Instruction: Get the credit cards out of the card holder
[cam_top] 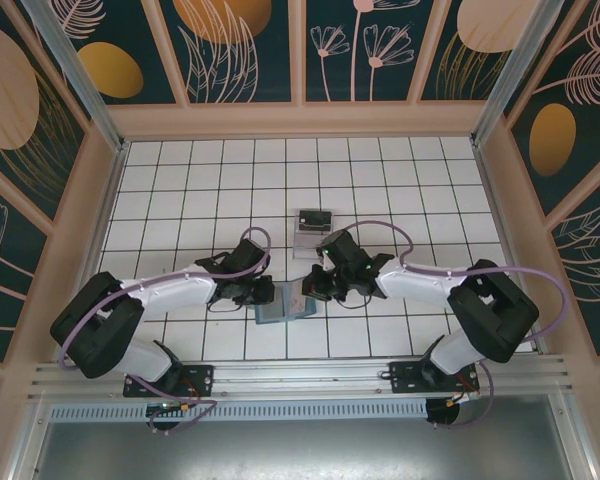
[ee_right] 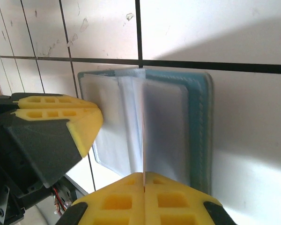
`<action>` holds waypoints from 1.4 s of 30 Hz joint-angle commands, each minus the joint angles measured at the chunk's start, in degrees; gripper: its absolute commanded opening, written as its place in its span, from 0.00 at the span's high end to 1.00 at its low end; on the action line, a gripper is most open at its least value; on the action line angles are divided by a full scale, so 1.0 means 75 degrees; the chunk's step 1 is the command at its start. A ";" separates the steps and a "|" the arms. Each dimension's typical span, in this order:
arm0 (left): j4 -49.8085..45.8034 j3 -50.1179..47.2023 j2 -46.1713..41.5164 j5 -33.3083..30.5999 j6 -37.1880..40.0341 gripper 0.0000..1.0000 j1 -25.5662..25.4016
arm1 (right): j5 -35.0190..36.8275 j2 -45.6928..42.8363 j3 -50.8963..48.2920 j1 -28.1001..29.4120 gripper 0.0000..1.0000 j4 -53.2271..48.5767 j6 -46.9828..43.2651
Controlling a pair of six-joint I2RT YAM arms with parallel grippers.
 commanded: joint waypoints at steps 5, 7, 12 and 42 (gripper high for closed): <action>-0.0340 -0.0021 -0.0395 -0.0376 -0.0062 0.84 -0.0019 | 0.0527 -0.0680 0.0365 -0.0127 0.96 -0.0909 -0.0432; -0.0319 0.0019 -0.0475 -0.0415 -0.0094 0.84 -0.0009 | 0.0626 -0.0811 0.0450 -0.0210 0.96 -0.1082 -0.0555; -0.0305 0.0136 -0.0752 -0.0583 -0.0138 0.83 -0.0017 | 0.1089 -0.0933 0.0953 -0.0516 0.96 -0.1779 -0.1340; -0.0293 0.0181 -0.1004 -0.0863 0.0087 0.82 -0.0006 | 0.3212 0.1966 0.6243 -0.0926 1.00 -0.6540 -1.3097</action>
